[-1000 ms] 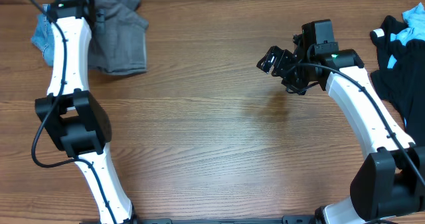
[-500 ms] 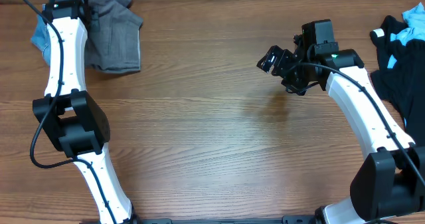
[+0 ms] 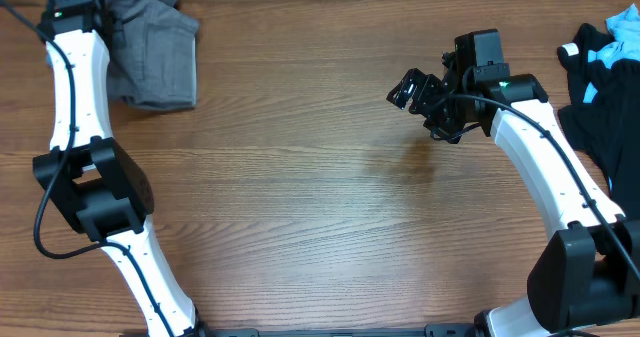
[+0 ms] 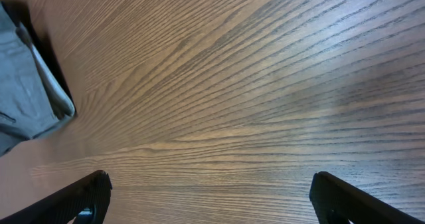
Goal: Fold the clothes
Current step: 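Carry the folded trousers with the left gripper to the top-left beside the jeans, then release the grey trousers and lift the left gripper away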
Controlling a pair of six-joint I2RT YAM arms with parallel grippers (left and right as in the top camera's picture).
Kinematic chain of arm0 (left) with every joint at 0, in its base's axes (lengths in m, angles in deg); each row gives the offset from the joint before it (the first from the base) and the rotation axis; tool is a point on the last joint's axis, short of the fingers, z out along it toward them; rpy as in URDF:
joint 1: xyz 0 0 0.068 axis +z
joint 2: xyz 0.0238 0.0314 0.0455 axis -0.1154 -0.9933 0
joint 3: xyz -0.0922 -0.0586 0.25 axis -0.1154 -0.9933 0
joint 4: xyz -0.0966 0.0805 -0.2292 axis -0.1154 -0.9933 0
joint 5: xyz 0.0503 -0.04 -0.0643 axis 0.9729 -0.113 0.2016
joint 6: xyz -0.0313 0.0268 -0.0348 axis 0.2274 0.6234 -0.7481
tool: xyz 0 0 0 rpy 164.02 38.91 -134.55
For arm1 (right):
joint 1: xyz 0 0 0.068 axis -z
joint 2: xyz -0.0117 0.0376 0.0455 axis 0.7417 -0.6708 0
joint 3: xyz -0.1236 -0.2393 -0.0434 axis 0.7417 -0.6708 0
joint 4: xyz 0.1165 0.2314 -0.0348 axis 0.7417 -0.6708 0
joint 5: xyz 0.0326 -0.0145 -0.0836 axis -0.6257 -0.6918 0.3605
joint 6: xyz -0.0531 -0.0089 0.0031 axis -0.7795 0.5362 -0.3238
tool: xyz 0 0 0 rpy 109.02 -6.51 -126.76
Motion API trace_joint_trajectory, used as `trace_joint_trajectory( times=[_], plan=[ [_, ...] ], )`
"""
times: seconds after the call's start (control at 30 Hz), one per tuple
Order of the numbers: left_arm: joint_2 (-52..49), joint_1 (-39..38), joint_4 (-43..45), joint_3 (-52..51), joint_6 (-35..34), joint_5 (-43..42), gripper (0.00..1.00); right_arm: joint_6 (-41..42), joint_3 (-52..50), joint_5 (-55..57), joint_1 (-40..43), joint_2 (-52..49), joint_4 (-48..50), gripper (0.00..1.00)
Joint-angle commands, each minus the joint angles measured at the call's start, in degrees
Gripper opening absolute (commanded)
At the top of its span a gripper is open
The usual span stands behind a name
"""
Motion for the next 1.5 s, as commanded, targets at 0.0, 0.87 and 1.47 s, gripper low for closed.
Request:
trace_joint_trajectory(
  times=[0.0,0.87,1.47],
  plan=[
    [-0.3,2.5,1.4,2.7,-0.8,1.5,0.05,0.2,0.0,0.3,-0.3,-0.1,0.3,1.00],
    [-1.6,5.2,1.4,2.7,-4.1,-2.2,0.77,0.4,0.0,-2.7,-0.3,-0.1,0.5,1.00],
    [14.3,0.9,-13.4,2.7,-12.8,-27.3,1.00,0.4,0.1,3.4,-3.6,11.4,-4.8,1.00]
  ],
)
